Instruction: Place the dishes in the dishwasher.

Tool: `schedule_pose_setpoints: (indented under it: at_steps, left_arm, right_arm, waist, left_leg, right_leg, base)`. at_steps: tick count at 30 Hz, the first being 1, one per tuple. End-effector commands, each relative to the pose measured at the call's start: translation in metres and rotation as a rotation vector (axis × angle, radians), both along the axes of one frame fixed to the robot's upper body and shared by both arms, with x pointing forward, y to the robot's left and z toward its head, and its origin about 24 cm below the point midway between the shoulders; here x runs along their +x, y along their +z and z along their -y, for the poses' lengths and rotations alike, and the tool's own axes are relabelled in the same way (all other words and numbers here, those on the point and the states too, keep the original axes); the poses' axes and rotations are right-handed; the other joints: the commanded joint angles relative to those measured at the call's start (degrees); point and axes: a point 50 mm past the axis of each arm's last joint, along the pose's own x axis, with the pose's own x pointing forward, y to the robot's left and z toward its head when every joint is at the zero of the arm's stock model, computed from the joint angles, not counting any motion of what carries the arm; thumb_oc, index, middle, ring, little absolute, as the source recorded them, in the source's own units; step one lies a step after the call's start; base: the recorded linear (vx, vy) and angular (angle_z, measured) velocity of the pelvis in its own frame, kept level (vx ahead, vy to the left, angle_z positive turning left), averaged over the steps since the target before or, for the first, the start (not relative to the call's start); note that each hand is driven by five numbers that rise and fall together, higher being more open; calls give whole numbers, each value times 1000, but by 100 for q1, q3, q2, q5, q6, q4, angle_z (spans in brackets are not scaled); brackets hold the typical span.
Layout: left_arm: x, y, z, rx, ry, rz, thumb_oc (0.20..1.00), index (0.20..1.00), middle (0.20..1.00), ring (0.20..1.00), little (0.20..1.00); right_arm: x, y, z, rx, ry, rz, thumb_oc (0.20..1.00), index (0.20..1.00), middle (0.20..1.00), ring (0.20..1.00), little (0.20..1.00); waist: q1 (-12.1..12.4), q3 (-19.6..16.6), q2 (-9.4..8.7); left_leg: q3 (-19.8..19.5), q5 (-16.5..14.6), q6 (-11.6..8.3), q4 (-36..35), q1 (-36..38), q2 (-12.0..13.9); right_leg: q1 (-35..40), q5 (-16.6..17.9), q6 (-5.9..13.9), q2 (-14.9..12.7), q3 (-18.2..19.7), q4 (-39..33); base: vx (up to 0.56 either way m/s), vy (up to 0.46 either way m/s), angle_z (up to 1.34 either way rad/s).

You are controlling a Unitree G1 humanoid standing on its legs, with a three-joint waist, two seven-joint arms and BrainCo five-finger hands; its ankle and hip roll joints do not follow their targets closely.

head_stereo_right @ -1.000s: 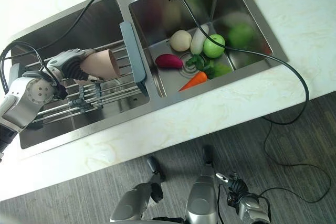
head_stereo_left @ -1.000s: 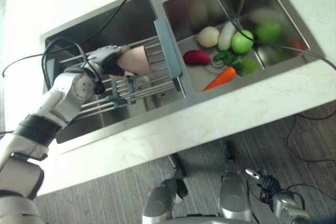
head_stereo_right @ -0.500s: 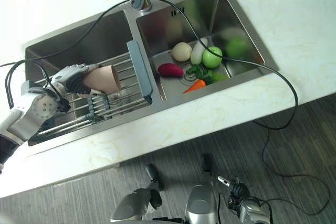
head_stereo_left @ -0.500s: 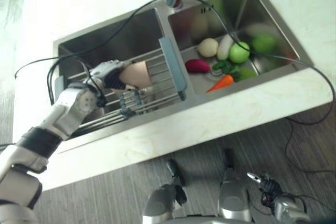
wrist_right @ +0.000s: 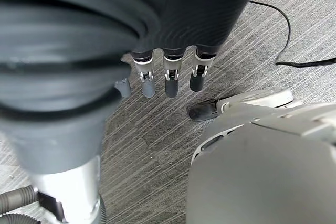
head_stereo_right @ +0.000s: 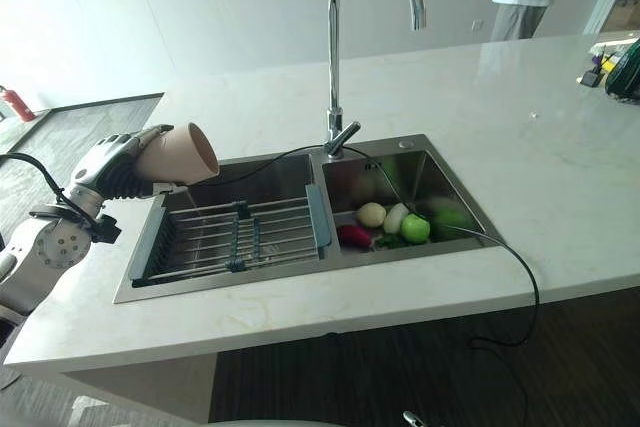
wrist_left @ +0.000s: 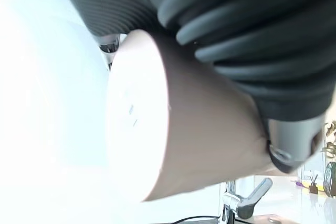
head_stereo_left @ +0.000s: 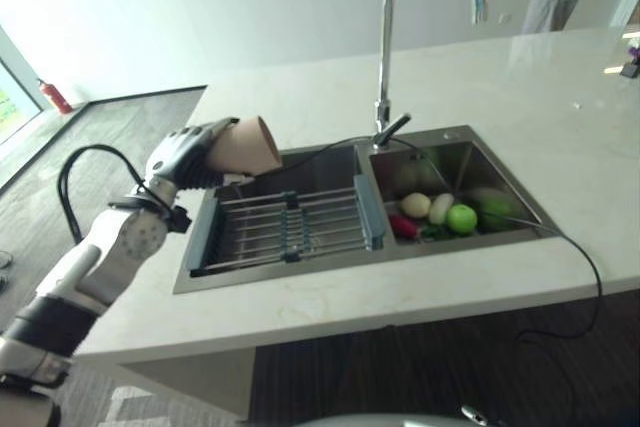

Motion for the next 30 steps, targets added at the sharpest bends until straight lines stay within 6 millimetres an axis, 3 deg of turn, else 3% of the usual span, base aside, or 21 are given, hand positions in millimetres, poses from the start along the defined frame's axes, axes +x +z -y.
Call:
schedule_pose_setpoints:
  at_steps: [1, 4, 8, 18, 22, 24, 27, 28, 30]
  left_arm:
    - [5, 66, -12, -45, 54, 314, 200, 200, 200, 200, 200]
    - [-2, 82, -14, -107, 53, 457, 200, 200, 200, 200, 200]
    - [-12, 87, -11, -144, 58, 569, 200, 200, 200, 200, 200]
    - [-39, 78, -27, -127, 203, 678, 200, 200, 200, 200, 200]
    - [-54, 73, -38, -100, 256, 677, 200, 200, 200, 200, 200]
    - [-65, 67, -43, -111, 266, 700, 200, 200, 200, 200, 200]
    - [-67, 67, -44, -129, 265, 707, 200, 200, 200, 200, 200]
    - [-68, 64, -44, -140, 254, 708, 200, 200, 200, 200, 200]
    - [-68, 60, -41, -143, 234, 707, 200, 200, 200, 200, 200]
  right_arm:
    - [17, 4, 10, -36, 10, 34, 1000, 1000, 1000, 1000, 1000]
    - [5, 2, 12, -44, 12, 0, 1000, 1000, 1000, 1000, 1000]
    - [-1, 1, 13, -47, 7, -14, 1000, 1000, 1000, 1000, 1000]
    - [12, 1, 4, -24, 127, 12, 1000, 1000, 1000, 1000, 1000]
    - [18, 2, 2, -20, 173, 15, 1000, 1000, 1000, 1000, 1000]
    - [25, 3, 3, -36, 193, 35, 1000, 1000, 1000, 1000, 1000]
    - [26, 5, 6, -52, 177, 44, 1000, 1000, 1000, 1000, 1000]
    - [26, 5, 9, -61, 147, 46, 1000, 1000, 1000, 1000, 1000]
    - [24, 6, 14, -64, 100, 49, 1000, 1000, 1000, 1000, 1000]
  waist:
    - [1, 432, 211]
    - [97, 336, 186]
    - [199, 288, 147]
    - [624, 246, 44]
    - [895, 277, 72]
    - [1068, 350, 174]
    - [1091, 429, 202]
    - [1056, 488, 197]
    - [981, 503, 149]
  left_leg:
    - [-345, -463, 69, 47, 257, -9]
    - [-470, -487, 67, 47, 262, -20]
    - [-644, -504, 57, 47, 249, -36]
    - [-1129, -479, 15, 79, 251, -18]
    - [-1288, -329, -127, 47, 172, 117]
    - [-1344, 48, -431, 47, -267, 311]
    - [-1152, 220, -552, 47, -477, 448]
    - [-809, 250, -574, 48, -380, 530]
    - [-516, 143, -562, 143, -176, 536]
  right_leg:
    - [134, -237, 151, 8, -381, 182]
    - [186, -260, 140, 36, -417, 189]
    - [233, -259, 125, 51, -463, 173]
    - [339, -317, 11, 201, -536, 126]
    - [382, -327, -35, 324, -722, 37]
    - [305, -344, -14, 355, -1069, 37]
    - [318, -341, 5, 321, -1337, 37]
    - [363, -284, 25, 268, -1676, 37]
    - [365, -272, 29, 234, -1795, 63]
  base:
    - [7, 11, 11]
    - [0, 6, 13]
    - [-8, -6, 15]
    - [-3, -85, 18]
    - [-21, -145, 28]
    - [-191, -107, 58]
    - [-174, -22, 91]
    - [-153, 17, 85]
    - [-177, 51, 111]
